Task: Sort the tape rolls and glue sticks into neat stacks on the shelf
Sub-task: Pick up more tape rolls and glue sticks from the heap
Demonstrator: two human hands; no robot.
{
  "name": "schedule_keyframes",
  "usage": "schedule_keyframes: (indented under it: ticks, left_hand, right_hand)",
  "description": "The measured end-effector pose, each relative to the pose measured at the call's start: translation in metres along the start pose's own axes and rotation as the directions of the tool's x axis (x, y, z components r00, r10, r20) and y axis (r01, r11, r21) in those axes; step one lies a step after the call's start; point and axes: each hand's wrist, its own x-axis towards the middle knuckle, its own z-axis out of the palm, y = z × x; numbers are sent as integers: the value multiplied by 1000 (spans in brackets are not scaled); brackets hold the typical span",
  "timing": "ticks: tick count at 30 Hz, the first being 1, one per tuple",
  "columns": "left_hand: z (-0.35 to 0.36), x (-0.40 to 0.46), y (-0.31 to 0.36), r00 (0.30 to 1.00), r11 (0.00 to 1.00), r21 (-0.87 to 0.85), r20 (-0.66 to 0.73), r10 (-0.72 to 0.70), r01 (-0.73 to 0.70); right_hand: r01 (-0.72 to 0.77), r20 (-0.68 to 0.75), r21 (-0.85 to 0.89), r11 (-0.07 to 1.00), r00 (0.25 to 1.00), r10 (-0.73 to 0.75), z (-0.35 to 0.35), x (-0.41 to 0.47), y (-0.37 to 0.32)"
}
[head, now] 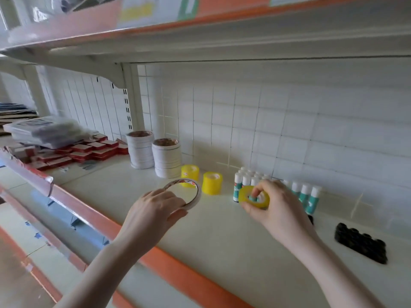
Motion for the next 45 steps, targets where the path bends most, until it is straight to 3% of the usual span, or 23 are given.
schedule_keyframes:
  ticks: [9, 17, 24, 30, 35, 45]
  left_hand:
    - [28, 13, -76, 1000, 999, -32, -1, 3, -3]
    - [53, 12, -122, 999, 996, -83, 9, 43, -42]
    - [60, 16, -136, 996, 989, -117, 1, 92, -91]
    - [63, 16, -141, 995, 985, -141, 6, 101, -99]
    - [66, 14, -145, 995, 984, -152, 20, 94, -90]
    - [66, 14, -145, 998, 986, -157, 33, 59, -53]
  right_hand:
    - [-102, 125, 25, 994, 987, 98, 63, 75, -17]
    - [-177, 252, -105, 979, 947, 199, 109, 118, -16]
    - [-171, 320, -218, 961, 918, 236, 118, 124, -11]
    - [-99, 461, -327, 940, 852, 250, 117, 134, -14]
    - [-120, 534, -332, 936, 793, 291, 117, 143, -13]
    - [-135, 563, -316, 939, 770, 301, 116, 149, -12]
